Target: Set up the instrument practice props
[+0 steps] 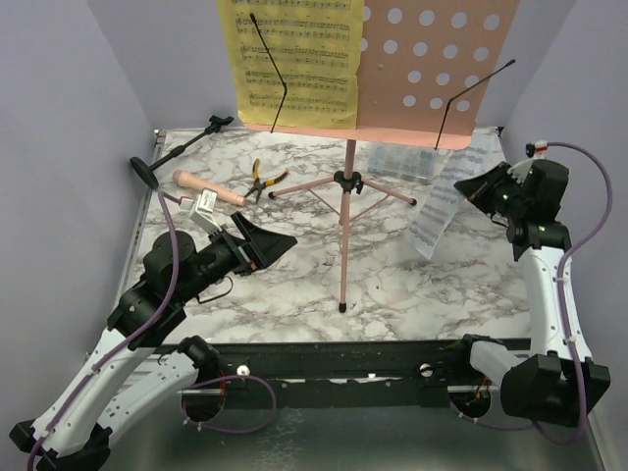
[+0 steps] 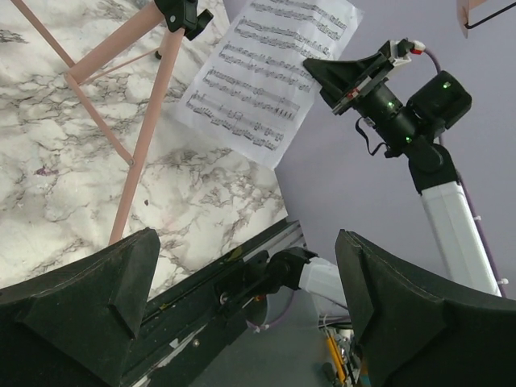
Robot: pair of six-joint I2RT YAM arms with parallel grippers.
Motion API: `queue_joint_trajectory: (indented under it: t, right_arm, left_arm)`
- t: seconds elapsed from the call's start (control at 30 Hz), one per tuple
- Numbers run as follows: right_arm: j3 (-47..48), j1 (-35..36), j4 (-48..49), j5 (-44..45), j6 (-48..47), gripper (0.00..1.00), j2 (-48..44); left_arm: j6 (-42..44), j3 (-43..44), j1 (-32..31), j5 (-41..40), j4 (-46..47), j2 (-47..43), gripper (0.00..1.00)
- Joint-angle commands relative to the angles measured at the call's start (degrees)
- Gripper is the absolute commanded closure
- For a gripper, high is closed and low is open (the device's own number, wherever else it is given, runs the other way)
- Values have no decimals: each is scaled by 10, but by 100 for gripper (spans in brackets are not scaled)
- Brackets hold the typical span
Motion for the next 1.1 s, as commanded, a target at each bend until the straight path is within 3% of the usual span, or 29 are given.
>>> queue_joint_trajectory:
  t: [0.0,0.13,0.33,0.43,0.73,1.07]
  right_arm:
    - [11,87,-180,-86,-29,100,10]
    - [-40,193,-80,-273,40,100,-28]
    - [-45,424,34,-351,75,100,-83]
    - [-64,482,119,-380,110,100,-94]
    - [-135,492,390,-369,235,100,-121]
    - [-141,492,500,-322,274,100,-191]
  left_arm:
    - [1,0,1,10,17,10,1]
    - [-5,-4,0,19,23,10,1]
    - [-24,-33,0,46,51,-1,1]
    - [-24,-49,1,55,80,-20,1]
    - [-33,-148,0,128,292,-143,1]
    - [-36,-170,0,79,266,-202,1]
